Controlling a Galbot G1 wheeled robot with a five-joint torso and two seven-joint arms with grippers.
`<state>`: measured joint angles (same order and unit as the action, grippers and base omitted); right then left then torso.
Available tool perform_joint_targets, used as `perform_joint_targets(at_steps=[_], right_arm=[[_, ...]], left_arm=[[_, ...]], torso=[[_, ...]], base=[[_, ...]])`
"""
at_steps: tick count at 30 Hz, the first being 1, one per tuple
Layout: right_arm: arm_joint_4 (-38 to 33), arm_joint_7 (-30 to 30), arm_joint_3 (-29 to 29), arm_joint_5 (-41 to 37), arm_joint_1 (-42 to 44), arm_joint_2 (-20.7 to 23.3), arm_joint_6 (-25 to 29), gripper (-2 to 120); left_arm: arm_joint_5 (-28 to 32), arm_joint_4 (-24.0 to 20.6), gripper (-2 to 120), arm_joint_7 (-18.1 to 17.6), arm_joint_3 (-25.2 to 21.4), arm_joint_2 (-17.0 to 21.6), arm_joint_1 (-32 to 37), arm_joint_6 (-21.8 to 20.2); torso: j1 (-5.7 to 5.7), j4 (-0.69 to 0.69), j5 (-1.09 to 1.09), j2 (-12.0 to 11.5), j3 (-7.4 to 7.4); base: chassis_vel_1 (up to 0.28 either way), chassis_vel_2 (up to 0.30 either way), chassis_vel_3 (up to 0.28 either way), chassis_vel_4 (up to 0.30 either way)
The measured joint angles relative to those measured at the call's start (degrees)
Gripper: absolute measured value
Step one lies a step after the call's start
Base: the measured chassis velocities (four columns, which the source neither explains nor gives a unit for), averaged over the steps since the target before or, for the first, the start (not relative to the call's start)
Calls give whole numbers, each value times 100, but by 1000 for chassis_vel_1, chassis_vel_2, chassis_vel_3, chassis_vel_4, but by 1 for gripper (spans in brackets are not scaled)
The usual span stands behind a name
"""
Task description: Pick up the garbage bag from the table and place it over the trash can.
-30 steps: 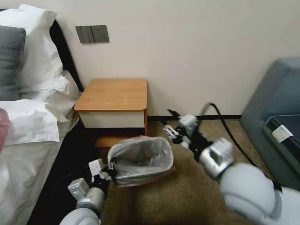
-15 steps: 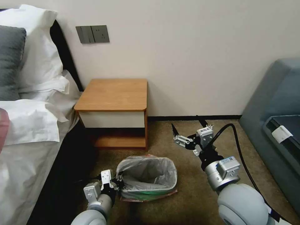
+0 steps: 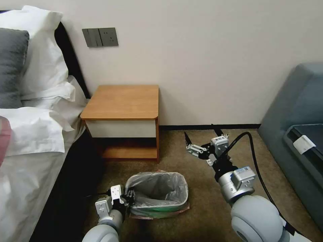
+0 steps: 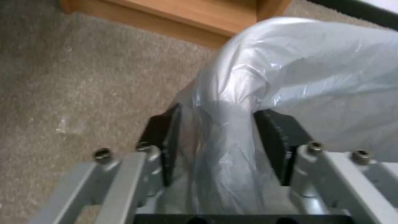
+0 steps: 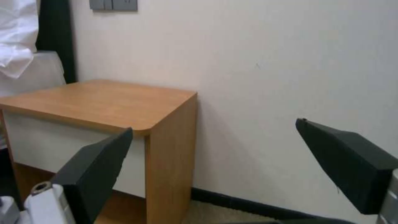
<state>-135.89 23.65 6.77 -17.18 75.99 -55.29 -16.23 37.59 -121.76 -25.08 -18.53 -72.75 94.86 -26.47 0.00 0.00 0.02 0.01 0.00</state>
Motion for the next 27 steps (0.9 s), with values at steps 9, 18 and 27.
perform_joint_targets(at_steps=[9,18,27], right_arm=[[-23,32,-66,-87,-12,-4,-5,100],[-144,80,19,-266,150,70,44,100],[732,-1316,1288,110,1520,-795,1599,100]], left_arm=[[12,-196,84,29,-104,-13,93,126],[-323,-408,100,291,-268,-90,177,532],[-2809,-160,100,750,-766,-187,596,3103]], torso=[[0,-1,0,-1,0],[0,1,-1,-1,0],[-1,0,0,-1,0]], base=[[0,0,0,0],[0,0,0,0],[0,0,0,0]])
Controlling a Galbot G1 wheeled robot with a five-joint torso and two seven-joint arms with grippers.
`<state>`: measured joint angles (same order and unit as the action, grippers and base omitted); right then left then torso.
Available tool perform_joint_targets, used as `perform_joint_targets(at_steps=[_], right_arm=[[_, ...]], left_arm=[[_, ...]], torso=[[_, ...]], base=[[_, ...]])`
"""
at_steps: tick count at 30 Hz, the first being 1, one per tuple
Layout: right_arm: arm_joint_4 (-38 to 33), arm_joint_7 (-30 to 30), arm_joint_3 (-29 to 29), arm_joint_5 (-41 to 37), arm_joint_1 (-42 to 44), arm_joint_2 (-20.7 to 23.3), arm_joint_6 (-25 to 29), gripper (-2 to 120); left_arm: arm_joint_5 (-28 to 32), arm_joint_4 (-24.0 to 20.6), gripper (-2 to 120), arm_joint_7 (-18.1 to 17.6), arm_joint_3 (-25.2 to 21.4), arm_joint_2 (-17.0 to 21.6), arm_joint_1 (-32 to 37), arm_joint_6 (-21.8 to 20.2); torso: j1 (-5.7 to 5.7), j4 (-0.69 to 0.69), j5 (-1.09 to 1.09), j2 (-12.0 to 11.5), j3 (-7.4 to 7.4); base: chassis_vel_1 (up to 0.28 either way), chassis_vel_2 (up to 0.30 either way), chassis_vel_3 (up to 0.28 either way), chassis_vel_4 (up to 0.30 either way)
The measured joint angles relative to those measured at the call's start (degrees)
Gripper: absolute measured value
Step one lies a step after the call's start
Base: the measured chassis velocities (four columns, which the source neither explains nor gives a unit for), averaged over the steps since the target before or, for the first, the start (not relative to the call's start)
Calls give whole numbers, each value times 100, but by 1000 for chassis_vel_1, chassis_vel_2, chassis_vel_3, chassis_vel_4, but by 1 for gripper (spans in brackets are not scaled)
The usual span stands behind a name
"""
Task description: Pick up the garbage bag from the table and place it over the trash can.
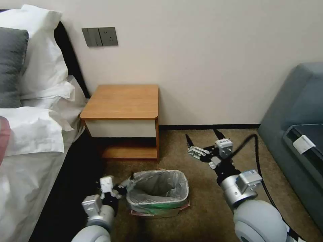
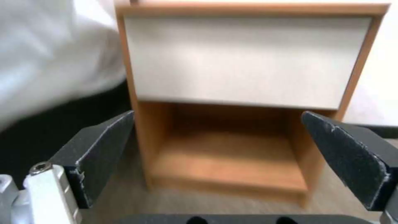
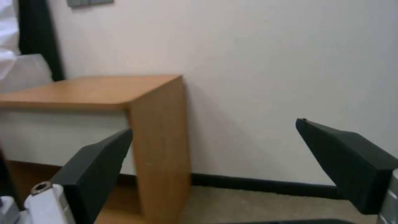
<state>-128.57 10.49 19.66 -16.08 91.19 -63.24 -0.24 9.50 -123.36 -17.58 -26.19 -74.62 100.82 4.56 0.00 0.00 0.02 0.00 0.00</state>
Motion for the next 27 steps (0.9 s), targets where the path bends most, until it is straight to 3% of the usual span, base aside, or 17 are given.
perform_joint_targets(at_steps=[3,8,15,27], right_arm=[[459,-545,533,568,730,-615,883,100],[664,-845,829,819,1204,-1349,1267,100],[777,-1039,1225,705,1443,-1578,1671,100],[747,-1046,1264,682,1452,-1569,1690,100]], left_arm=[[-100,-136,100,524,-165,-148,544,637],[275,-345,100,1001,-788,-235,1260,987],[419,-746,100,1333,-834,-475,1884,960],[418,-796,100,1373,-796,-501,1913,888]], torso=[[1,0,0,0,0],[0,0,-1,0,1],[1,0,-2,0,1],[0,0,-2,1,0]], base=[[0,0,0,0],[0,0,0,0],[0,0,0,0],[0,0,0,0]])
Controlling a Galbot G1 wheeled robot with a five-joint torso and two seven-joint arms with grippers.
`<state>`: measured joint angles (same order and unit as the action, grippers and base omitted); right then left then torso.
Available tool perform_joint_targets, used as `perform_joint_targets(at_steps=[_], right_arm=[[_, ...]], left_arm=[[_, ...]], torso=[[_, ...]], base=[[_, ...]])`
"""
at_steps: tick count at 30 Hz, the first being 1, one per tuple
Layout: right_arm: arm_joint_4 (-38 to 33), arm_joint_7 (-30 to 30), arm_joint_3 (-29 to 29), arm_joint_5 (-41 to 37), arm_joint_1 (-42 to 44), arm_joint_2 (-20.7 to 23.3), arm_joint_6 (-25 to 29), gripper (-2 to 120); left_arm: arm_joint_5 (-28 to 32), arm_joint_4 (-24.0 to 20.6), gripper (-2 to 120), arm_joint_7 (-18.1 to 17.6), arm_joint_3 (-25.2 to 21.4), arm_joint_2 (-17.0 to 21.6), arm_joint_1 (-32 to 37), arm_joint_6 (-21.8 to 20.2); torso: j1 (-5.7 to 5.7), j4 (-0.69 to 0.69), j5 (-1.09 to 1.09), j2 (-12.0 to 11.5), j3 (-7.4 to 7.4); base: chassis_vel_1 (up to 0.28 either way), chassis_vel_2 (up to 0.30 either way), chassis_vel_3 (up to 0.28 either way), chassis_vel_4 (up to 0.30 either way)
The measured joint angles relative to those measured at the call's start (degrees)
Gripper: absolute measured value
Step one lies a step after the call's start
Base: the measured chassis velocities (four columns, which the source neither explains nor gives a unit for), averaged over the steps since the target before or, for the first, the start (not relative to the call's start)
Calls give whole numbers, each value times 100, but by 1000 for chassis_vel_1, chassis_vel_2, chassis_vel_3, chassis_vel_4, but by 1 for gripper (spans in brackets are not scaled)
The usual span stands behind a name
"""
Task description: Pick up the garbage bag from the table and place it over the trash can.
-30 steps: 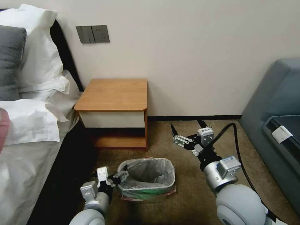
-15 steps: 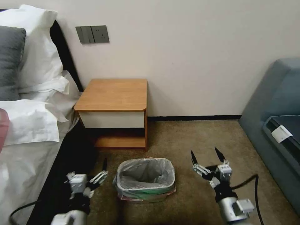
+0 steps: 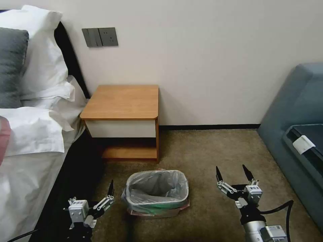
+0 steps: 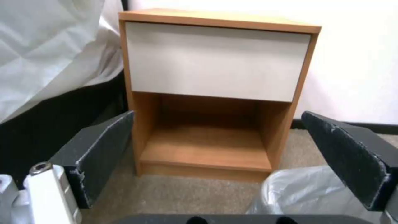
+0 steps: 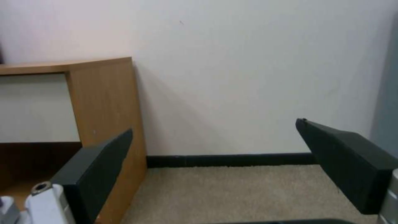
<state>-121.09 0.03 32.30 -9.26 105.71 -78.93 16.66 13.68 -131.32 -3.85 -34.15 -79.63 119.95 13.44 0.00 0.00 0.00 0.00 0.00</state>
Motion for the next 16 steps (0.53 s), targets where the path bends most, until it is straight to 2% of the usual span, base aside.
perform_joint_targets(at_steps=[16], right_arm=[[-13,20,-20,-8,-16,16,-29,100]], left_arm=[[7,6,100,-19,9,7,-20,-18]], torso=[[0,0,0,0,-1]], base=[[0,0,0,0]])
